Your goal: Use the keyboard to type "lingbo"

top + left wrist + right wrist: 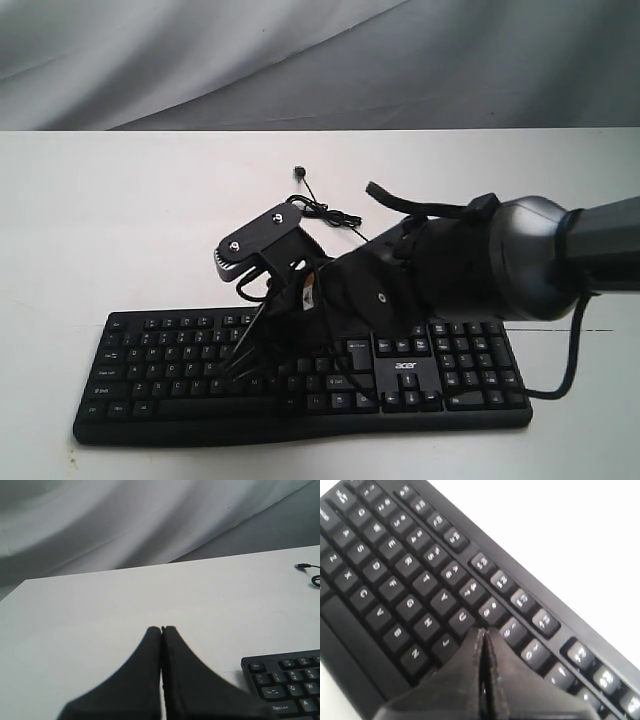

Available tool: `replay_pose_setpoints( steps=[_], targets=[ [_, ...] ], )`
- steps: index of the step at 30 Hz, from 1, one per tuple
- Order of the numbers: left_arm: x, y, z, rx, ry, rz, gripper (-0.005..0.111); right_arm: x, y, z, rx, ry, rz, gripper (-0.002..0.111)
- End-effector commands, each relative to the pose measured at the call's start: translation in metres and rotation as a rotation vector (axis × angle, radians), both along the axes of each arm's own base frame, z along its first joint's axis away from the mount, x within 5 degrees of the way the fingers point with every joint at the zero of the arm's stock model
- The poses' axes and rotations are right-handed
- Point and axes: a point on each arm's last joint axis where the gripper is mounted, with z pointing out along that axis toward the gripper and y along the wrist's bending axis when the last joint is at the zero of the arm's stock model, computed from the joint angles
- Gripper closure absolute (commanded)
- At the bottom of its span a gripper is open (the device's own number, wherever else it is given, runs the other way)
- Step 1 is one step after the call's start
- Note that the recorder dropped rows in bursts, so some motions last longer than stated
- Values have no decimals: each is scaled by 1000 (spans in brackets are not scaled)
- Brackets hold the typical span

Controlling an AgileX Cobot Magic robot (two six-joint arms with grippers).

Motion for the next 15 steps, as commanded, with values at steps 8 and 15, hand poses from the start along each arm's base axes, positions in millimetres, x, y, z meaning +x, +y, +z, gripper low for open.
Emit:
replay_pose_setpoints(
  steps=[8, 15],
  targets=[
    [0, -1, 0, -5, -10, -8, 107, 13, 13, -8, -27, 8, 19, 108],
    [0, -1, 0, -5, -10, -8, 107, 13, 13, -9, -38, 6, 27, 108]
  ],
)
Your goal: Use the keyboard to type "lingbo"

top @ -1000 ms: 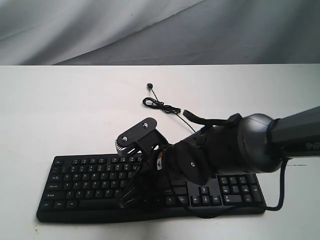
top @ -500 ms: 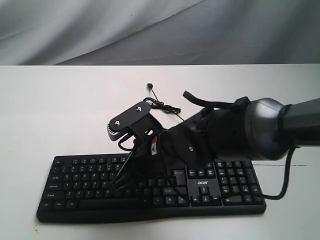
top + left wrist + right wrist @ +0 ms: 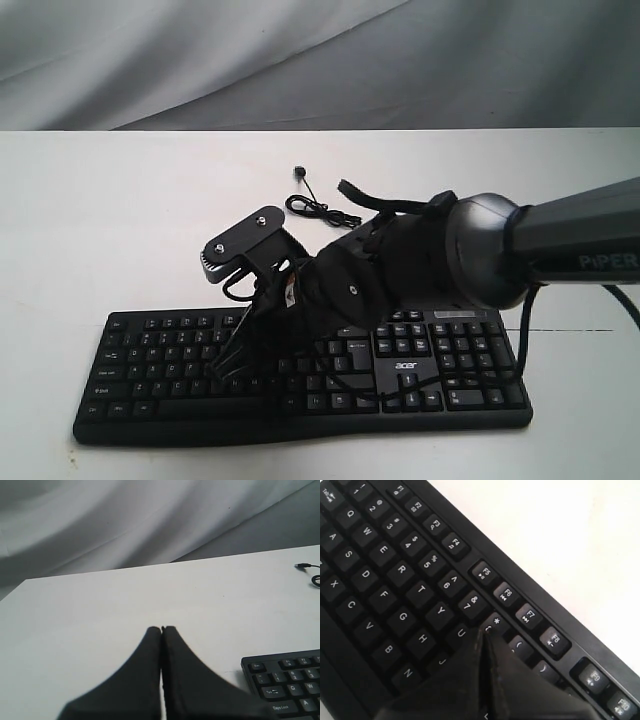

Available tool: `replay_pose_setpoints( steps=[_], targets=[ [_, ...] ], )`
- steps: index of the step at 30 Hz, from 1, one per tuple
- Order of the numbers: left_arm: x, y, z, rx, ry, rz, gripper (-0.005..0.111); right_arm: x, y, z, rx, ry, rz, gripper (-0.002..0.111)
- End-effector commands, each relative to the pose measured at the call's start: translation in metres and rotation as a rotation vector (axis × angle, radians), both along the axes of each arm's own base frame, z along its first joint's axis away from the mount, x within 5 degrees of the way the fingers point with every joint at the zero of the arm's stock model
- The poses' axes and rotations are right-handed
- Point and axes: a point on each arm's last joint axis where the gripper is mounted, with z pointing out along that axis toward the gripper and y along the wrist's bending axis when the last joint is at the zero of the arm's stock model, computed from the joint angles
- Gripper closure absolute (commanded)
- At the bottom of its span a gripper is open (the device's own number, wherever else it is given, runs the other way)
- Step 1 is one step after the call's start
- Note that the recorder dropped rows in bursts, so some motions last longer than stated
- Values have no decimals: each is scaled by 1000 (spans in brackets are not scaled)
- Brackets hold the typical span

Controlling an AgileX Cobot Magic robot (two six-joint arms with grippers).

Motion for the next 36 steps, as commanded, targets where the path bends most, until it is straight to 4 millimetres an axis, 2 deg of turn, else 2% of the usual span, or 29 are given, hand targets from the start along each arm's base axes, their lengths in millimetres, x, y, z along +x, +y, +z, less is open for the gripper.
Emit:
replay_pose_setpoints(
  steps=[1, 8, 13, 27, 32, 36],
  targets=[
    [0, -1, 0, -5, -10, -8, 107, 2, 0, 1, -11, -16, 15, 108],
    [0, -1, 0, -5, -10, -8, 107, 3, 0, 1, -8, -27, 11, 108],
    [0, -1, 0, -5, -10, -8, 107, 3, 0, -6, -21, -14, 9, 108],
    [0, -1, 0, -5, -10, -8, 107, 4, 1, -6, -14, -19, 7, 108],
    [0, -1, 0, -5, -10, -8, 107, 4, 1, -18, -32, 3, 2, 108],
    [0, -1, 0, -5, -10, -8, 107, 4, 1, -18, -31, 1, 3, 108]
  ],
)
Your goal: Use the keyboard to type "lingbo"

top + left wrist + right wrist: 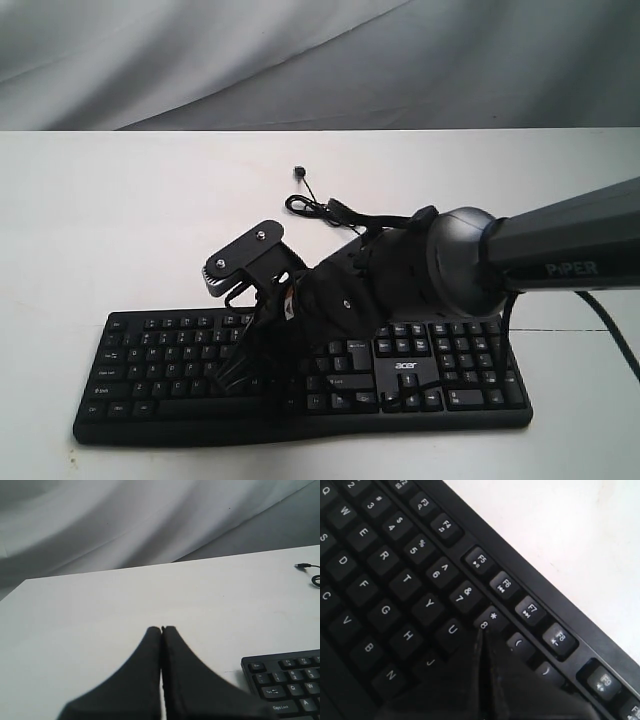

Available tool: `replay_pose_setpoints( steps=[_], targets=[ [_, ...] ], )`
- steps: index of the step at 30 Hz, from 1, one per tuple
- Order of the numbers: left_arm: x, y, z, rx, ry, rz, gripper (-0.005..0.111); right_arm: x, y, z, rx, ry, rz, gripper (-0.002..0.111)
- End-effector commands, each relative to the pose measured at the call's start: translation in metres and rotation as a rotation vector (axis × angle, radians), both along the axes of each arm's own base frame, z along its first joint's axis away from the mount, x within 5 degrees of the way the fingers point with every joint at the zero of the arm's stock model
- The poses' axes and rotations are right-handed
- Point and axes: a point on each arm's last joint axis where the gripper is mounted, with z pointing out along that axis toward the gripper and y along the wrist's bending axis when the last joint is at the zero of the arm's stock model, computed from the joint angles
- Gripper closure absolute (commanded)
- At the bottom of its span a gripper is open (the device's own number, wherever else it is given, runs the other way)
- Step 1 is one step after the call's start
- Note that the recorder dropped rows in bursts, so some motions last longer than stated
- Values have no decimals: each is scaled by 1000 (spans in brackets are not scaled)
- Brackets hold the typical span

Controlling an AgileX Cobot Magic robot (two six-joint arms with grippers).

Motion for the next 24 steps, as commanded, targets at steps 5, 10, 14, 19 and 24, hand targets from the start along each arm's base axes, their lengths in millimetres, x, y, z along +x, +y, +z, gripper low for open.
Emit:
replay_pose_setpoints(
  steps=[5, 10, 14, 19, 24],
  targets=[
    [0, -1, 0, -5, -10, -8, 107, 2, 0, 10, 16, -21, 1, 108],
    [0, -1, 0, -5, -10, -8, 107, -1, -3, 25, 20, -22, 4, 108],
    [0, -1, 0, -5, -10, -8, 107, -8, -1, 32, 22, 3, 4, 108],
    [0, -1, 0, -5, -10, -8, 107, -25, 13, 33, 39, 20, 40, 108],
    [0, -1, 0, -5, -10, -8, 107, -39, 24, 32, 57, 33, 63, 108]
  ],
)
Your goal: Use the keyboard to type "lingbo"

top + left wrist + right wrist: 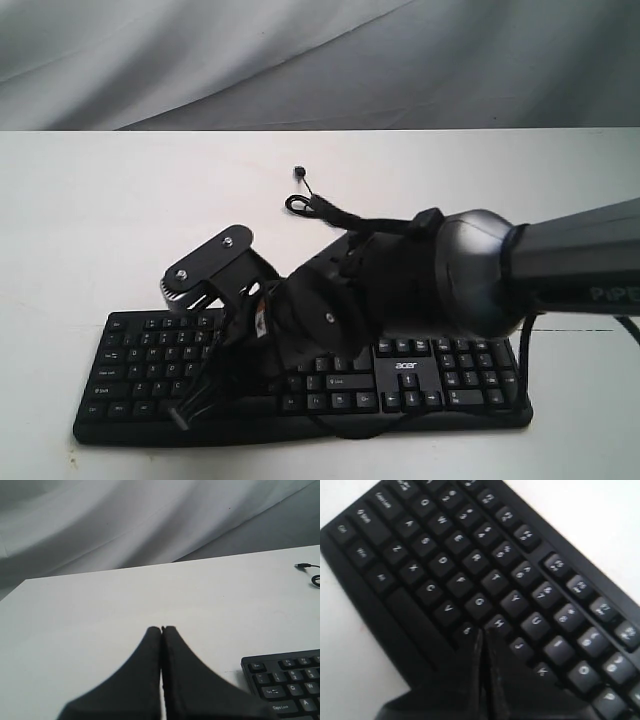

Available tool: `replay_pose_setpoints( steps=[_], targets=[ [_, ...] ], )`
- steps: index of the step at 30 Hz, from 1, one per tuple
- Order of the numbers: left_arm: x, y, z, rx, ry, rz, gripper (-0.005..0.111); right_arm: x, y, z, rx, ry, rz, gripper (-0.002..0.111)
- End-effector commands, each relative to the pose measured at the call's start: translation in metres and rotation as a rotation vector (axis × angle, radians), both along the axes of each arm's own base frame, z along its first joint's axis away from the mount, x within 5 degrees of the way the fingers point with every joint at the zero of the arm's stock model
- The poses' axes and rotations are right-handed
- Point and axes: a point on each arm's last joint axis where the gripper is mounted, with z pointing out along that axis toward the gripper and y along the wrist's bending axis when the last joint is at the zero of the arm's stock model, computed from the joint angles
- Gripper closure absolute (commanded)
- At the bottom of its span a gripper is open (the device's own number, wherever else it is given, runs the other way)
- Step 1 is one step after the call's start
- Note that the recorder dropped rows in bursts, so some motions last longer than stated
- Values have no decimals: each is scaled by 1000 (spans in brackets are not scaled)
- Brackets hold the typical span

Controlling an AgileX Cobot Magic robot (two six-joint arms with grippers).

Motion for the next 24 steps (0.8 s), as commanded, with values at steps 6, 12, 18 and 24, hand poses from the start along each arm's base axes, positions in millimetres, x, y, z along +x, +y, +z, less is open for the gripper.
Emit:
replay_pose_setpoints(
  steps=[6, 12, 18, 24],
  targets=[
    [0, -1, 0, -5, -10, -8, 107, -2, 5, -1, 20, -3, -1, 108],
    [0, -1, 0, -5, -10, -8, 107, 1, 5, -16, -2, 8, -9, 108],
    [0, -1, 0, -5, -10, -8, 107, 2, 5, -16, 1, 3, -10, 108],
    [0, -1, 0, -5, -10, -8, 107, 7, 2, -16, -10, -8, -7, 108]
  ],
)
